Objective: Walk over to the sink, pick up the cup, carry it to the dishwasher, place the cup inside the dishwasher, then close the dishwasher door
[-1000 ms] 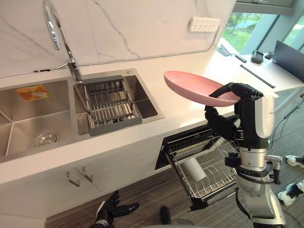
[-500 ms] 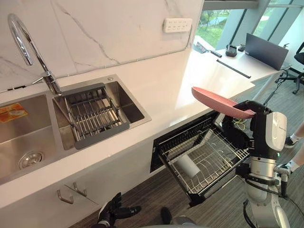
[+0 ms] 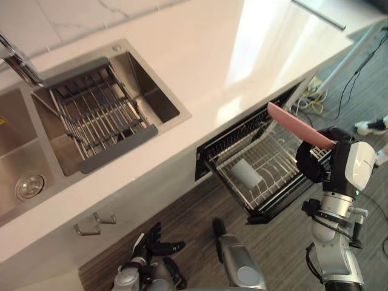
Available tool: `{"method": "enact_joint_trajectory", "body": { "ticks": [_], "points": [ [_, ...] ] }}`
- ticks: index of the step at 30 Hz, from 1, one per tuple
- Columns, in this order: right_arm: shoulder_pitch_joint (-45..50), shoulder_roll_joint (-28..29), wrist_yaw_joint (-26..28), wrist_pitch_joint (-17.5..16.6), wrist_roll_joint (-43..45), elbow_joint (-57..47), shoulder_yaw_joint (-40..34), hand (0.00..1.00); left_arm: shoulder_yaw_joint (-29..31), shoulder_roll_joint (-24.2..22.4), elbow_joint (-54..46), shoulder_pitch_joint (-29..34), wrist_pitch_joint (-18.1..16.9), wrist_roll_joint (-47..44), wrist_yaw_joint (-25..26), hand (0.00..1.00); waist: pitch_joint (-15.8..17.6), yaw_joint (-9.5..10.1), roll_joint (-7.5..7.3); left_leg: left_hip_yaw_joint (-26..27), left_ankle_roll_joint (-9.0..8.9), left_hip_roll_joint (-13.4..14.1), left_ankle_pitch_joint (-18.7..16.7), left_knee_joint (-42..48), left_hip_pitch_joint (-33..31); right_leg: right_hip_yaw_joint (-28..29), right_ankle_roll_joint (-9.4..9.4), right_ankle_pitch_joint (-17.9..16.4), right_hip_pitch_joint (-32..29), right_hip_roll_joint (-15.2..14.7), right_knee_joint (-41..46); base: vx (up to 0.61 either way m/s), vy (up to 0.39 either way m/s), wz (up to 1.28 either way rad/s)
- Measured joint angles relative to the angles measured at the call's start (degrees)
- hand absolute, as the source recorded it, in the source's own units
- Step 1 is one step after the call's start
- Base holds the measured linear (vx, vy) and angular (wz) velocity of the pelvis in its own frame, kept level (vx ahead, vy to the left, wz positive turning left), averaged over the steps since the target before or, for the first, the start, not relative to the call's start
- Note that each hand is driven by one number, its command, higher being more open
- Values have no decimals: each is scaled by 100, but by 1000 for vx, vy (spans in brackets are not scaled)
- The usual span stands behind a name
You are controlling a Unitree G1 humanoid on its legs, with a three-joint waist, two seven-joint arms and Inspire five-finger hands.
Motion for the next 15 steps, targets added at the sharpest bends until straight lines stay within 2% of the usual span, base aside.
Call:
{"method": "enact_joint_trajectory", "body": {
  "ticks": [6,11,15],
  "points": [
    [-472,145,-79,334,18,-2,13,0,-60,-69,-193,-360,-104,-252,74,100,408,171,87,14,89,273,-314,729,-617,-391,-19,-94,-727,-102,630,-59,16,-12],
    [-1060,-18,-81,416,212,301,124,0,-91,-139,-240,-624,-104,-392,140,100,561,290,107,-43,107,420,-449,1113,-1033,-572,-2,-87,-1172,-127,971,-16,1,-4],
    [-1529,-186,-80,459,427,874,144,0,-124,-291,-263,-785,-110,-425,136,100,664,345,162,-255,114,411,-452,1288,-1385,-717,-2,-103,-1373,-202,1133,-14,10,19]
  ]
}}
